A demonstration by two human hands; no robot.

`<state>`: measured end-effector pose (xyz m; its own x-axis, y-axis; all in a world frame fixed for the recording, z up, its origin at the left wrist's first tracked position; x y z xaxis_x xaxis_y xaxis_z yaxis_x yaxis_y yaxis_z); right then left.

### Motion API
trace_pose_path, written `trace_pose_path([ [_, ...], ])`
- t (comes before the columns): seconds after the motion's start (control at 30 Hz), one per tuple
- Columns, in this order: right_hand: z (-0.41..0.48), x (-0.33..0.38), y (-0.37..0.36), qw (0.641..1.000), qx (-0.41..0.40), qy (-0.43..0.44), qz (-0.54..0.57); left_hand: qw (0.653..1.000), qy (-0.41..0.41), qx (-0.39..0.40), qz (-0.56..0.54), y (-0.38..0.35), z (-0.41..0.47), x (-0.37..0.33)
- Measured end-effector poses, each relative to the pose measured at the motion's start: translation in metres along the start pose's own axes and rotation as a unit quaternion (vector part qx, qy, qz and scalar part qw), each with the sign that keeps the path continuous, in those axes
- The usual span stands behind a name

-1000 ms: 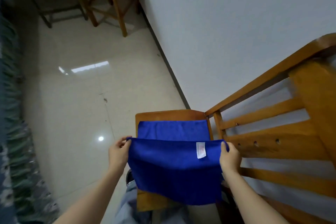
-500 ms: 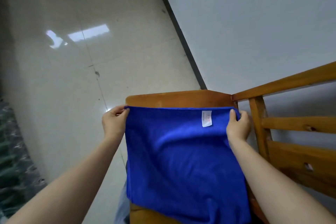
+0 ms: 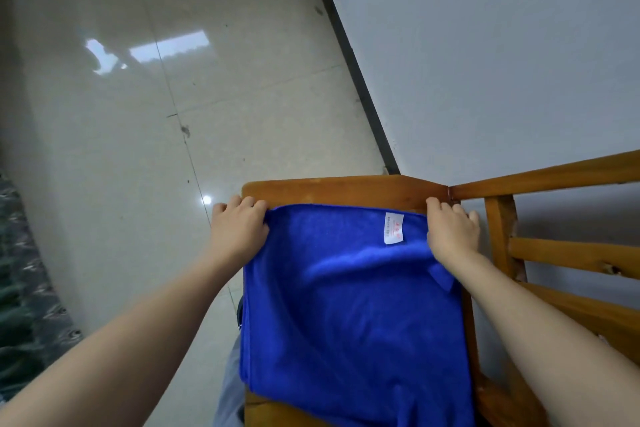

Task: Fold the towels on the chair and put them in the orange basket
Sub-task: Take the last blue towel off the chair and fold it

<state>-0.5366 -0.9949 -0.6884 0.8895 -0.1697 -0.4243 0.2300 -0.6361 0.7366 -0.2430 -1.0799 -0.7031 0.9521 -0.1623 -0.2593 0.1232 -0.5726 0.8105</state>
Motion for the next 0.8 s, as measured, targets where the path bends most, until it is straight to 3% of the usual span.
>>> trace_pose_path([
  [0.13,-0.009,-0.012,0.011,0.999,0.016,0.040,0.016,0.998,0.024,-0.014,-0.057,0.019,-0.006,0.003],
  [0.2,-0.023,-0.020,0.023,0.995,0.003,0.033,0.092,0.988,0.027,0.004,-0.151,0.034,-0.016,0.009],
  [0.27,-0.040,-0.036,0.047,0.982,-0.014,0.010,0.187,0.957,0.040,0.057,-0.281,0.061,-0.032,0.016],
  [0.33,-0.064,-0.061,0.080,0.939,-0.022,-0.044,0.340,0.925,0.045,0.062,-0.373,0.105,-0.055,0.018],
  [0.43,-0.106,-0.100,0.133,0.824,-0.091,-0.105,0.549,0.849,-0.007,0.023,-0.528,0.178,-0.093,0.007],
  [0.5,-0.129,-0.114,0.156,0.801,-0.115,-0.111,0.578,0.830,-0.041,0.002,-0.556,0.210,-0.112,-0.003],
  [0.7,-0.152,-0.126,0.192,0.786,-0.192,-0.126,0.574,0.806,-0.080,-0.083,-0.581,0.242,-0.128,-0.002],
  [0.8,-0.165,-0.122,0.195,0.779,-0.213,-0.126,0.576,0.800,-0.101,-0.088,-0.584,0.235,-0.138,0.003],
])
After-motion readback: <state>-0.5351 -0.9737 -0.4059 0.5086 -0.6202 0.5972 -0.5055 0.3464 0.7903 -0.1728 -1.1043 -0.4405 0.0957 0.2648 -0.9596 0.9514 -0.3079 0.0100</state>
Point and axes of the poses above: each hand's wrist, its own z-axis towards the middle knuckle, its own y-axis out of the back of the hand, x = y × z, the point moved 3 cm from there along z, towards the middle knuckle, and after that the axes turned 15 degrees about -z, right-handed, at the moved point
